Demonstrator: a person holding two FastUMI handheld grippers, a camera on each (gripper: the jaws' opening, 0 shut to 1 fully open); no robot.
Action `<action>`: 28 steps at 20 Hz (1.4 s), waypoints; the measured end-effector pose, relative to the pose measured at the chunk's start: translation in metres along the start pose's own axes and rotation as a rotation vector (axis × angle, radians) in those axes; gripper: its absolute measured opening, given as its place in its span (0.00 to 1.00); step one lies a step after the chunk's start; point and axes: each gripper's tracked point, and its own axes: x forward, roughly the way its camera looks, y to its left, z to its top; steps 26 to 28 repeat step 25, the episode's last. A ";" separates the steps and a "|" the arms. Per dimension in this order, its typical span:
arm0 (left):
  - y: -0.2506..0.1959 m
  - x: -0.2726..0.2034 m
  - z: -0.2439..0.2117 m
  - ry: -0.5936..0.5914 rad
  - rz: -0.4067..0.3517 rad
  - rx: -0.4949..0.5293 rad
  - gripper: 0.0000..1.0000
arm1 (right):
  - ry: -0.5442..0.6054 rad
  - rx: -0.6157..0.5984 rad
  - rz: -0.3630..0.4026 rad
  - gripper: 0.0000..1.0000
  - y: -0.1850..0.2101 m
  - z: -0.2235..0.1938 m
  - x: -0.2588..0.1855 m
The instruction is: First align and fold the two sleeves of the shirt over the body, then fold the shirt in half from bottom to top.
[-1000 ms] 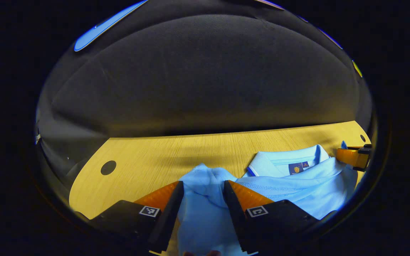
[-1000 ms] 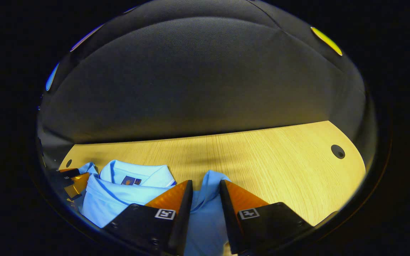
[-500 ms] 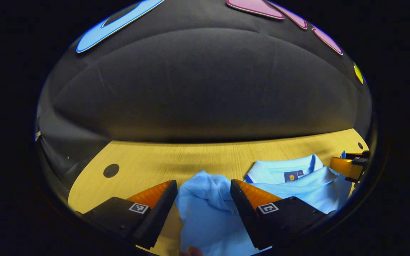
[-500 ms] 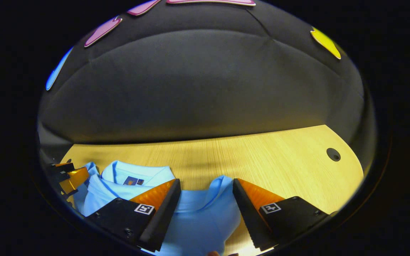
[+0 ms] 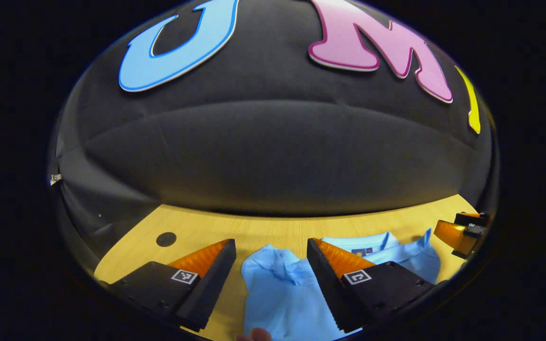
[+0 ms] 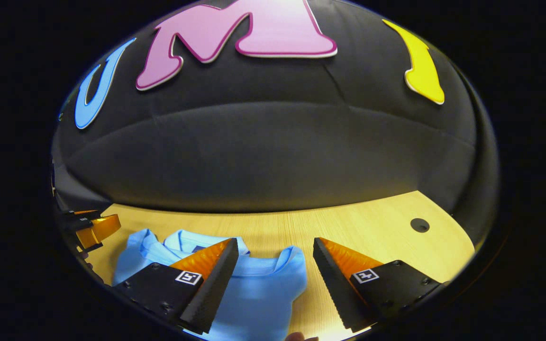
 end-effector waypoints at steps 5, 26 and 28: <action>0.002 -0.072 0.026 -0.070 -0.014 0.008 0.96 | -0.074 -0.024 0.018 0.99 0.004 0.037 -0.062; -0.042 -0.387 0.062 -0.200 -0.064 0.020 0.96 | -0.234 -0.052 0.085 0.98 -0.004 0.090 -0.358; -0.042 -0.387 0.062 -0.200 -0.064 0.020 0.96 | -0.234 -0.052 0.085 0.98 -0.004 0.090 -0.358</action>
